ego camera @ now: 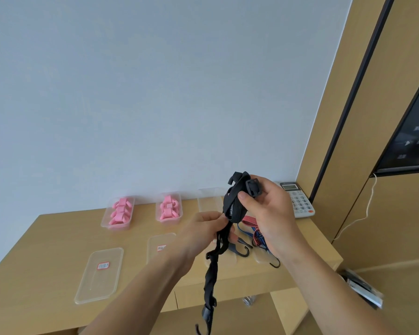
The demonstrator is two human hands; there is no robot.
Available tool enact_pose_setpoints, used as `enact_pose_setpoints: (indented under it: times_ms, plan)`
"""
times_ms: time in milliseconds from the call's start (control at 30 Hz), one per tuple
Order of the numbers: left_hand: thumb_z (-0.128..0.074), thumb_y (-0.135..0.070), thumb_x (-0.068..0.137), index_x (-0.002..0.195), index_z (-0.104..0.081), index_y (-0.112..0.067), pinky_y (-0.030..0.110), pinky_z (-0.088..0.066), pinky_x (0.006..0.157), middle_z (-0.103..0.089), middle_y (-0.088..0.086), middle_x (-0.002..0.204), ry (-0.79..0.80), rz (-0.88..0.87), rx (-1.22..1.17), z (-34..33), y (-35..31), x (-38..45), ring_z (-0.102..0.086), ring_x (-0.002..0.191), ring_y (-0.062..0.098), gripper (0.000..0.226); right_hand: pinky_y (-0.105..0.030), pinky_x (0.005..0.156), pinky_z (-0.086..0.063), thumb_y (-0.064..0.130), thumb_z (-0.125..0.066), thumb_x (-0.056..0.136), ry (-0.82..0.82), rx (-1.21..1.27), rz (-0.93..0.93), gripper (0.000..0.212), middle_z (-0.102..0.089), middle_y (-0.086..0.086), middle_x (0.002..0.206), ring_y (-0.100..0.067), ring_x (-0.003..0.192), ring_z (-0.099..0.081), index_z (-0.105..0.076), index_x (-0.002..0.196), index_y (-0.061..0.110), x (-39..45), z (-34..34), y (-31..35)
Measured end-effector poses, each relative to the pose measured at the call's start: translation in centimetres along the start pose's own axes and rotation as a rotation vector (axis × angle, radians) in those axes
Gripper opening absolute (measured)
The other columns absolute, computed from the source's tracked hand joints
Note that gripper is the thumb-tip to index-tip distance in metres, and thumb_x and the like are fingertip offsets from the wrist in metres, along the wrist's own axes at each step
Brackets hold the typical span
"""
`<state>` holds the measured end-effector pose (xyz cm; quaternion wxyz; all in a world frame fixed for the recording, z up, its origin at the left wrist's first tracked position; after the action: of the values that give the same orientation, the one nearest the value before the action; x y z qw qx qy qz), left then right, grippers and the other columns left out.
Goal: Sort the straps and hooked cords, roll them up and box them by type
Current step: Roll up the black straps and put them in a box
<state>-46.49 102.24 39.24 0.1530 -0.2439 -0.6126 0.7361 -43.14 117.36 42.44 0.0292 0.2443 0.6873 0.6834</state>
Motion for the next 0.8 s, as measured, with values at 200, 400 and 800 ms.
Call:
enact_pose_setpoints:
  times_ms: [200, 400, 800]
  plan:
    - [-0.045, -0.032, 0.109, 0.113, -0.067, 0.005, 0.045, -0.062, 0.077, -0.067, 0.021, 0.08, 0.028, 0.096, -0.215, -0.5, -0.2, -0.7, -0.064, 0.068, 0.031, 0.043, -0.026, 0.088, -0.056, -0.006, -0.066, 0.09, -0.025, -0.081, 0.183, 0.042, -0.074, 0.015, 0.102, -0.009, 0.099, -0.071, -0.063, 0.109, 0.032, -0.5, -0.4, 1.2]
    - [-0.04, -0.049, 0.107, 0.119, -0.068, -0.002, 0.052, -0.059, 0.086, -0.07, 0.022, 0.097, 0.084, 0.183, -0.401, -1.0, 0.0, -0.8, -0.068, 0.094, 0.035, 0.056, -0.031, 0.093, -0.054, -0.004, -0.066, 0.089, -0.008, -0.214, 0.299, 0.041, -0.072, 0.012, 0.107, -0.016, 0.107, -0.067, -0.064, 0.116, 0.027, -1.3, -0.4, 0.3]
    - [-0.05, -0.037, 0.105, 0.12, -0.071, -0.005, 0.059, -0.05, 0.096, -0.07, 0.02, 0.118, 0.23, 0.094, -0.757, -0.6, -1.1, -0.5, -0.067, 0.109, 0.04, 0.041, -0.038, 0.09, -0.056, -0.019, -0.057, 0.065, 0.094, -0.48, 0.499, 0.065, -0.058, 0.004, 0.122, -0.018, 0.118, -0.059, -0.078, 0.106, 0.027, -2.6, -1.5, -1.8]
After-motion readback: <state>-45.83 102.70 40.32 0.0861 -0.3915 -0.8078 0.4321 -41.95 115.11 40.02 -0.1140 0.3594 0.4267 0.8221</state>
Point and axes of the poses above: each hand's wrist, its own x-axis towards the middle knuckle, its own z-axis out of the back of the hand, y = z × x, the point moved 4 cm from there along x, towards the middle knuckle
